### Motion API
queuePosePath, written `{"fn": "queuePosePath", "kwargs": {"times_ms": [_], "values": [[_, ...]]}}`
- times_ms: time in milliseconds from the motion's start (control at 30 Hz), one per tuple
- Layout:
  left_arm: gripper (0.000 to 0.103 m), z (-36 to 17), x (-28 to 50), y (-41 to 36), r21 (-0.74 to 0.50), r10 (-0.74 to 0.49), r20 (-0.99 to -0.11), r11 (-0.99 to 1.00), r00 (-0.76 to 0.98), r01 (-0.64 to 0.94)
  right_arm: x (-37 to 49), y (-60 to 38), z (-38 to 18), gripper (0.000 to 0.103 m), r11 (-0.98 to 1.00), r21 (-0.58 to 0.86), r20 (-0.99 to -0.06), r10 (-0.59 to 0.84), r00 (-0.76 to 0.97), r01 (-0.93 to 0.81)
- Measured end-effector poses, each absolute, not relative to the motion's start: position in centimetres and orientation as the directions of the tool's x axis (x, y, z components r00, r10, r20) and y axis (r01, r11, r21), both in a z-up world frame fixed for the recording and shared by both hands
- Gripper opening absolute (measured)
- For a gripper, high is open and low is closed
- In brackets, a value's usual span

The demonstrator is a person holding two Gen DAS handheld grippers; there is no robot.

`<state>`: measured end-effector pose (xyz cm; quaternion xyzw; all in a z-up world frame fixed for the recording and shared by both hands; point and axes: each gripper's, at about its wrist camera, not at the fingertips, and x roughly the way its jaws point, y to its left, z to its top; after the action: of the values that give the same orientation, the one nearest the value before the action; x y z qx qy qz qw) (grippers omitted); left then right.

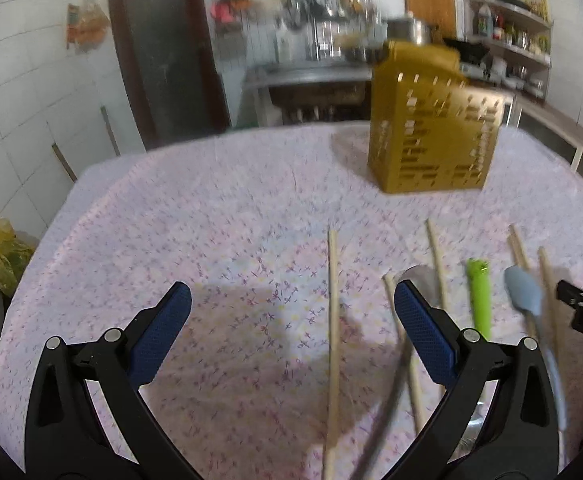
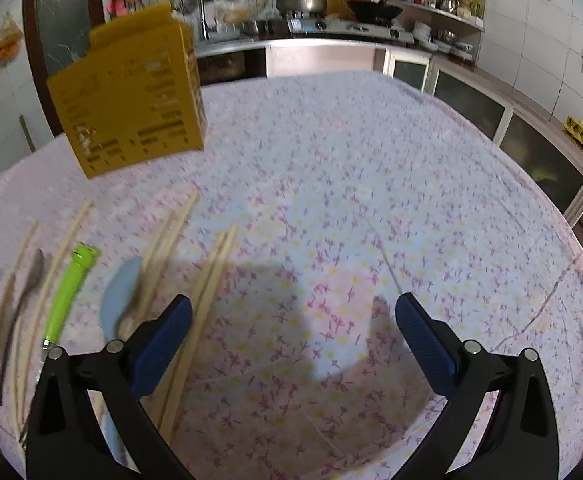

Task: Organize utensils
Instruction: 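Grasp a wooden chopstick with the left tool while the right tool grasps another chopstick, then lift both chopsticks and lower them into the yellow slotted holder with both tools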

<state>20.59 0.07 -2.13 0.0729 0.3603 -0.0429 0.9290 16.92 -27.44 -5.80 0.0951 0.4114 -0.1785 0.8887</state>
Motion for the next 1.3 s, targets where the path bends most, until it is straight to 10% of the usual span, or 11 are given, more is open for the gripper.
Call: {"fn": "queuePosePath", "kwargs": {"times_ms": [333, 1033, 1300], "values": [[0.088, -4.7, 24.2, 0.3, 0.052, -0.052, -0.758, 0.989, 0.650, 0.140, 18.2, -26.3, -6.2, 0.096, 0.912, -0.007, -0.798, -0.252, 0.548, 0.410], [0.007, -5.5, 28.8, -2.5, 0.011, -0.107, -0.825, 0.979, 0.555, 0.204, 19.6, -24.5, -5.0, 0.015, 0.909, 0.049, -0.801, -0.211, 0.560, 0.413], [0.005, -4.9, 26.8, -1.0, -0.025, -0.113, -0.793, 0.988, 0.599, 0.152, 19.3, -26.1, -4.1, 0.006, 0.910, 0.153, -0.772, -0.134, 0.621, 0.386]]}}
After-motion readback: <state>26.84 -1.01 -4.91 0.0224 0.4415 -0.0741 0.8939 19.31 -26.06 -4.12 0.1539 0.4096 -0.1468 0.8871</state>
